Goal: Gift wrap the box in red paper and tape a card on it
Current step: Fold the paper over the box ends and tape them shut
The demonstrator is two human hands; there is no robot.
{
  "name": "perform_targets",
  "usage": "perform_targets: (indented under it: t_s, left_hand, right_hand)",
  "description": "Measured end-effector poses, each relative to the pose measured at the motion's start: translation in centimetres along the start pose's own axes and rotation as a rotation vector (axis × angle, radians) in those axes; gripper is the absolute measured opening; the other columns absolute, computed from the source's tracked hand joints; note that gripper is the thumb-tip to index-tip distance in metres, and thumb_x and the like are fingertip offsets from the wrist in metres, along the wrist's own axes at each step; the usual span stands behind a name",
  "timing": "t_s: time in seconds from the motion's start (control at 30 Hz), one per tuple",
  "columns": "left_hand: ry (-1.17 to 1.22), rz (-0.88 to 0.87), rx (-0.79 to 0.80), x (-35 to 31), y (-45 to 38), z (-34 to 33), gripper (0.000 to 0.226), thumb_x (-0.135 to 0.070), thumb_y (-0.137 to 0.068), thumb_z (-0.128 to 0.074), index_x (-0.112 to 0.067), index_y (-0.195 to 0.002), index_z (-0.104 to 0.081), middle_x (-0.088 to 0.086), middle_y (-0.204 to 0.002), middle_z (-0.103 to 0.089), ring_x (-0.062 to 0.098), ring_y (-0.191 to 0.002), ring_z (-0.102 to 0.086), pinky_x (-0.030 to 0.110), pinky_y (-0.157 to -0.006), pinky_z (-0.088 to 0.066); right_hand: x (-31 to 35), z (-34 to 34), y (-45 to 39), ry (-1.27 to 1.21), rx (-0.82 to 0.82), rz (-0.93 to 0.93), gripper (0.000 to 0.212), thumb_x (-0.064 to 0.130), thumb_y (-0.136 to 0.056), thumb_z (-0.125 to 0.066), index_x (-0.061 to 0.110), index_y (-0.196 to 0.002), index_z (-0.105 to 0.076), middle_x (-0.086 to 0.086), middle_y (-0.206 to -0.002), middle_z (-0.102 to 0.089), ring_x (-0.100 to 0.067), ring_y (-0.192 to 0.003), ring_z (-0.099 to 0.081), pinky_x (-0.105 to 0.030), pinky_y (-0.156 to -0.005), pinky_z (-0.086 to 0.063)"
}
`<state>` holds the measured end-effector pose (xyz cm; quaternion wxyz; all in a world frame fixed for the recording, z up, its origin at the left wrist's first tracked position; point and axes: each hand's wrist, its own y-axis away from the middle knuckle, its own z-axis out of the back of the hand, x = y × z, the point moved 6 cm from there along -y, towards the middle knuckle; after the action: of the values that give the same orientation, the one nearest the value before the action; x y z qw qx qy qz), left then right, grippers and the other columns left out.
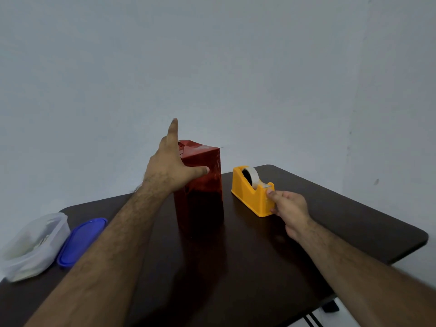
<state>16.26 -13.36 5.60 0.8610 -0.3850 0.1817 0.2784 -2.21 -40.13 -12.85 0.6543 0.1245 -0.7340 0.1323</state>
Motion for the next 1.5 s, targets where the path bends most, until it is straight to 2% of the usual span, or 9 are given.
perform_targets:
  t_s: [0.27,0.57,0.73,0.83,0.9,0.97,1.07,1.27,1.5]
  left_hand:
    - [-0.018,-0.013,0.008,-0.6,0.4,-0.4,0.139,-0.049,-0.071,-0.096,-0.041,-0.169,0.001,0.002,-0.166,-0.039,0.032,-0.145,-0.048,0.048,-0.112,-0.046]
    - [-0.001,-0.021,0.023,-0.6,0.3,-0.3,0.139,-0.060,-0.068,-0.094,-0.043,-0.168,0.002,0.000,-0.169,-0.033,0.032,-0.146,-0.047,0.049,-0.112,-0.046]
    - [0.053,-0.029,0.012,-0.3,-0.3,0.3,0.135,-0.070,-0.069,-0.088,-0.042,-0.168,-0.001,0.001,-0.171,-0.033,0.030,-0.151,-0.042,0.054,-0.120,-0.042]
    - [0.037,-0.032,-0.062,-0.3,-0.7,1.2,0.123,-0.078,-0.072,-0.077,-0.038,-0.168,-0.012,-0.001,-0.171,-0.035,0.028,-0.155,-0.036,0.059,-0.124,-0.034]
    - [0.028,-0.077,-0.213,-0.6,-0.8,2.5,0.096,-0.072,-0.080,-0.070,-0.029,-0.161,-0.040,-0.001,-0.165,-0.043,0.023,-0.153,-0.036,0.058,-0.126,-0.029]
    - [0.163,-0.167,-0.376,-1.2,-0.7,4.0,0.056,-0.058,-0.086,-0.071,-0.027,-0.132,-0.070,-0.005,-0.151,-0.055,0.017,-0.145,-0.044,0.051,-0.119,-0.039]
    - [0.440,-0.197,-0.370,-2.1,-0.4,5.3,0.008,-0.034,-0.091,-0.081,-0.030,-0.098,-0.083,-0.014,-0.134,-0.062,0.003,-0.133,-0.053,0.027,-0.090,-0.052]
    - [0.767,-0.028,-0.068,-3.1,-0.7,5.8,0.007,-0.021,-0.083,-0.090,-0.019,-0.088,-0.086,-0.011,-0.124,-0.072,0.001,-0.109,-0.071,0.023,-0.082,-0.052]
    - [0.749,0.094,-0.124,-2.3,-0.9,6.9,0.016,-0.021,-0.081,-0.091,-0.015,-0.094,-0.082,0.005,-0.105,-0.080,0.006,-0.090,-0.073,0.014,-0.068,-0.054]
  right_hand:
    - [-0.5,0.8,0.3,0.135,-0.119,0.034,0.021,0.021,-0.091,-0.083,0.009,-0.078,-0.073,-0.006,-0.083,-0.068,-0.027,-0.091,-0.068,-0.038,-0.072,-0.054]
    - [1.7,1.0,2.7,-0.125,0.020,0.077,0.020,0.026,-0.094,-0.080,0.009,-0.105,-0.077,-0.007,-0.112,-0.076,-0.017,-0.100,-0.066,-0.029,-0.072,-0.050]
    - [6.3,-0.7,5.3,-0.259,0.045,0.135,0.013,0.022,-0.096,-0.077,0.012,-0.102,-0.076,0.007,-0.094,-0.077,-0.001,-0.076,-0.070,-0.014,-0.048,-0.049]
    - [9.4,-3.1,6.5,-0.346,0.136,0.128,0.015,0.026,-0.092,-0.081,0.014,-0.102,-0.077,0.009,-0.081,-0.074,-0.004,-0.063,-0.064,-0.019,-0.047,-0.049]
    - [11.2,-5.2,6.9,-0.385,0.191,0.114,0.023,0.028,-0.088,-0.085,0.015,-0.106,-0.078,0.007,-0.093,-0.074,-0.007,-0.072,-0.055,-0.024,-0.056,-0.045]
    - [13.0,-7.6,7.5,-0.431,0.259,0.112,0.024,0.027,-0.087,-0.086,0.016,-0.106,-0.079,0.008,-0.098,-0.073,-0.009,-0.076,-0.049,-0.027,-0.060,-0.041]
    - [15.3,-11.0,9.0,-0.447,0.365,0.122,0.024,0.029,-0.086,-0.087,0.016,-0.105,-0.079,0.008,-0.097,-0.072,-0.010,-0.076,-0.048,-0.028,-0.061,-0.039]
    - [18.4,-14.9,12.2,-0.421,0.552,0.138,0.024,0.027,-0.094,-0.078,0.010,-0.111,-0.074,0.009,-0.073,-0.074,-0.002,-0.049,-0.058,-0.023,-0.053,-0.045]
    - [19.0,-15.7,11.9,-0.379,0.541,0.156,0.018,0.027,-0.090,-0.083,0.016,-0.103,-0.077,0.013,-0.076,-0.073,-0.001,-0.053,-0.053,-0.027,-0.060,-0.039]
